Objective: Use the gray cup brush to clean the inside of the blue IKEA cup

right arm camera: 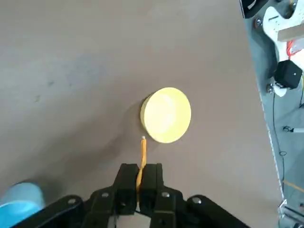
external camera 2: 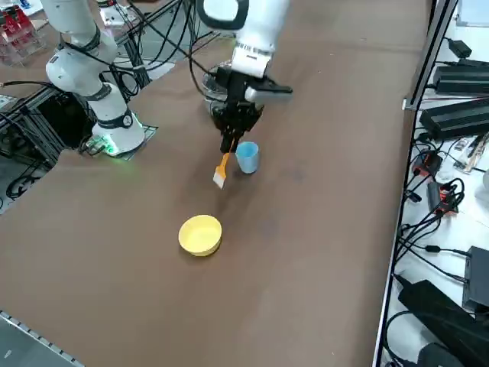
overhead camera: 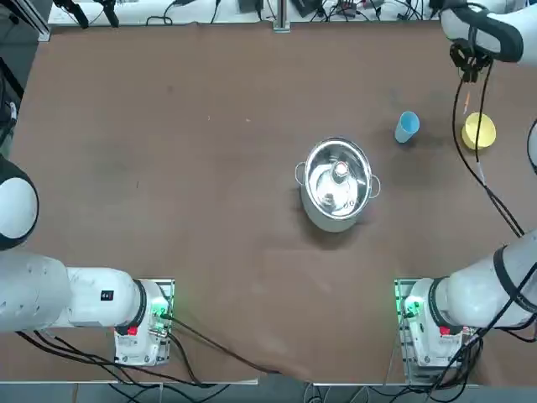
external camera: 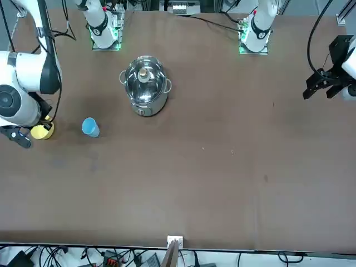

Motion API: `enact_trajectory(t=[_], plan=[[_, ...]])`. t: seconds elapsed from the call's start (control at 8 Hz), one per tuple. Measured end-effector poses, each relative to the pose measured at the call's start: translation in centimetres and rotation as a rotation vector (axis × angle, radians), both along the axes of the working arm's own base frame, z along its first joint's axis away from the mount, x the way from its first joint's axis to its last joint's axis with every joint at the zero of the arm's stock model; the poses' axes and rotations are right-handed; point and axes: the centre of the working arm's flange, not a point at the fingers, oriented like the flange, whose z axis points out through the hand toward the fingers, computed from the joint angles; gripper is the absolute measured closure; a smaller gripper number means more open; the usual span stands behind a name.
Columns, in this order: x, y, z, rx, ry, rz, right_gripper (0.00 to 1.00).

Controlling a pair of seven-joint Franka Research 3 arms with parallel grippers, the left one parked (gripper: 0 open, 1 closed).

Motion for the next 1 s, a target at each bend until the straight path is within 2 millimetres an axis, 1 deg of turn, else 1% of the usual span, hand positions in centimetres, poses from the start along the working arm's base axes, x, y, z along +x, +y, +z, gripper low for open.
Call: enact_trajectory(t=[0.38,0.5,0.75,1.0], plan=[[-1.9,-4.0,-5.4,-0.054,-0.005,0.092,0.95],[-2.6,-5.1,-6.9,-0.071,0.001,0.123,0.95],[-3.6,-7.0,-8.4,-0.103,0.028,0.148,0.95],[-4.0,-7.5,-9.7,-0.122,0.057,0.169,0.95]])
